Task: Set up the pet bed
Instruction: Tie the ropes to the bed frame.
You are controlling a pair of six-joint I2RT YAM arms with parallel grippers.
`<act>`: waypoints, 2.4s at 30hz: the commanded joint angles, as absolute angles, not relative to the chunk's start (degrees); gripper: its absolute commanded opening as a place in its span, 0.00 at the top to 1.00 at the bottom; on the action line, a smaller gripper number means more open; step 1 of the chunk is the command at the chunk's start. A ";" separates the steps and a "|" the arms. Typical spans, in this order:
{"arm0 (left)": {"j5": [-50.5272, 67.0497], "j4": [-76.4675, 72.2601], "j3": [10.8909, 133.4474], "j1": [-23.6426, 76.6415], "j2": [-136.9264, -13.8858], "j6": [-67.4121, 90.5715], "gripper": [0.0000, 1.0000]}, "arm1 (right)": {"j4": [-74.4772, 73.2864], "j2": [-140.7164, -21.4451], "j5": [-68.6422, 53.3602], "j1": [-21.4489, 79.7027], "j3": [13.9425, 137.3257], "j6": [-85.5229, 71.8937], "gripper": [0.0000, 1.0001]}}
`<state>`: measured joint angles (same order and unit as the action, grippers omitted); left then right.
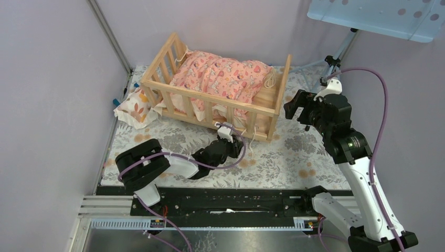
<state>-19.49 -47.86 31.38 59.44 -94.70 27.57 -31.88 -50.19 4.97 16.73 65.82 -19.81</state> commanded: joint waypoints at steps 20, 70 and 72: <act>-9.00 -28.65 26.85 62.24 -76.61 32.79 1.00 | -23.76 -25.00 -3.99 16.79 41.34 -27.19 0.25; -15.73 -8.79 24.61 71.19 -61.44 41.13 1.00 | 89.05 -86.24 25.91 47.70 4.72 -25.49 0.37; -15.88 -8.92 24.61 71.19 -61.38 41.01 1.00 | 94.87 -90.90 26.01 47.66 5.28 -26.14 0.40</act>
